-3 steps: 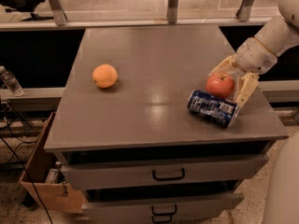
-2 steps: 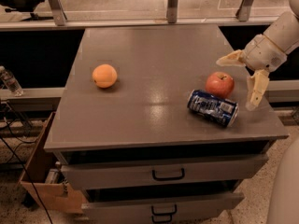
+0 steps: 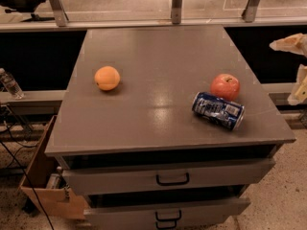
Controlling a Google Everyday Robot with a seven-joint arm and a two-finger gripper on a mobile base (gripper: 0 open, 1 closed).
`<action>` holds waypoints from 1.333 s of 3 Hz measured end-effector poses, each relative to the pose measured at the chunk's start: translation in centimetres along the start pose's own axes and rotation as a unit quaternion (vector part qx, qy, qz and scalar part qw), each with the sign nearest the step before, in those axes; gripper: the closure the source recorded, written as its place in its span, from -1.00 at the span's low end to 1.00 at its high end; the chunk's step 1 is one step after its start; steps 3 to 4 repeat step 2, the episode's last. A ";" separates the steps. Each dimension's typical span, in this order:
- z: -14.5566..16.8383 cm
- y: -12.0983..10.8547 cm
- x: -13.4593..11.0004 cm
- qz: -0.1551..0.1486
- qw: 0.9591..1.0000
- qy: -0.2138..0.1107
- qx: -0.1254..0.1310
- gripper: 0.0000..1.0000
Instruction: Move apple near pepsi can
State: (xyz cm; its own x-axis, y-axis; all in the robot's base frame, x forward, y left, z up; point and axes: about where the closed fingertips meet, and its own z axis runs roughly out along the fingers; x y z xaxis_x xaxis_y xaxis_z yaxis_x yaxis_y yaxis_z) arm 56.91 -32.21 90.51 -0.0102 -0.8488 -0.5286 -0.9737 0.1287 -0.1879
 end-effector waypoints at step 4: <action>-5.0 0.1 2.4 0.070 0.993 -0.023 0.097 -1.00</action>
Offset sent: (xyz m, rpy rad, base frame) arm -0.0132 -0.0290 0.0233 0.0544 -0.0574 -0.1354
